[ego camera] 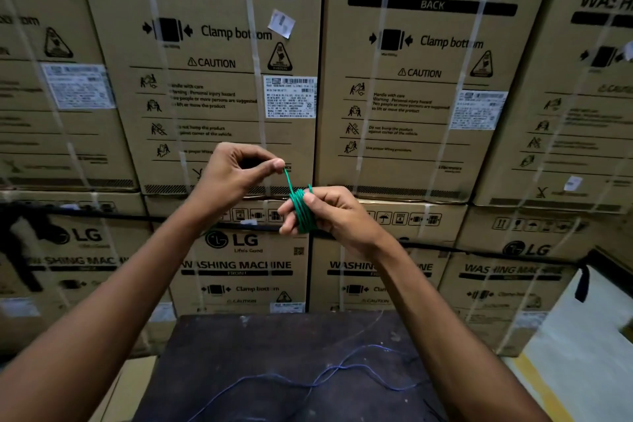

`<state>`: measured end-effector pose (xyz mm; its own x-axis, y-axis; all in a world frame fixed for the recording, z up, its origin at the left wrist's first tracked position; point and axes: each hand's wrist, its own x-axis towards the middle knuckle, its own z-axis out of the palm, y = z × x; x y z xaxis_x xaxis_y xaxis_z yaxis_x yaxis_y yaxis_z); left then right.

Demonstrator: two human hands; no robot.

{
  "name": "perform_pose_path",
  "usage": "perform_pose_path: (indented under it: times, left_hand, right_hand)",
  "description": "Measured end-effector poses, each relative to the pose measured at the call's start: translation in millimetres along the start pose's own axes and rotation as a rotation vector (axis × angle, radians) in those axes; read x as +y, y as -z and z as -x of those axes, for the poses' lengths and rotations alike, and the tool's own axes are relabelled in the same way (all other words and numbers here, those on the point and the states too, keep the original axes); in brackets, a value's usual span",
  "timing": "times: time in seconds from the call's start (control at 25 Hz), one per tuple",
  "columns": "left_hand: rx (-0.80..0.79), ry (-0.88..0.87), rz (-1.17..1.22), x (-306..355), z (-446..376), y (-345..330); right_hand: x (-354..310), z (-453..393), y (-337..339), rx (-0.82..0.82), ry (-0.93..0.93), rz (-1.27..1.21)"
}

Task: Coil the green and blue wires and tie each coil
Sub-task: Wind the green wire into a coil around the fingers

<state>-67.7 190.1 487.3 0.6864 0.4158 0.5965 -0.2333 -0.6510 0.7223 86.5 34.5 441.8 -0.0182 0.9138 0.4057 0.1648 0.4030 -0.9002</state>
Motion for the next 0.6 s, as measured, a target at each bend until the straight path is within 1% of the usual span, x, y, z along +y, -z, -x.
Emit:
perform_pose_path:
  times: [0.08, 0.12, 0.2, 0.28, 0.36, 0.44, 0.52, 0.6]
  left_hand:
    - [0.034, 0.067, 0.147, -5, -2, -5]
    - [0.052, 0.094, 0.199, -9, -1, -9]
    - [0.045, 0.146, 0.272, -17, 5, -22]
    - [0.001, 0.190, 0.304, -23, 18, -39]
    - [-0.042, 0.205, 0.250, -25, 37, -59]
    - [-0.080, 0.195, 0.140, -27, 54, -74]
    - [-0.080, 0.161, 0.051, -32, 66, -78]
    - [-0.104, 0.104, -0.057, -30, 74, -74]
  right_hand:
    - [-5, -1, -3, -0.054, 0.013, -0.146]
    - [-8, -1, -5, -0.053, 0.030, -0.238]
    - [-10, -3, -7, 0.000, 0.084, -0.413]
    - [-13, -9, -8, 0.042, 0.141, -0.497]
    - [-13, -16, -5, 0.124, 0.185, -0.551]
    - [-9, -23, 2, 0.256, 0.232, -0.537]
    - [1, -27, 10, 0.379, 0.248, -0.431]
    - [11, -26, 13, 0.451, 0.239, -0.311]
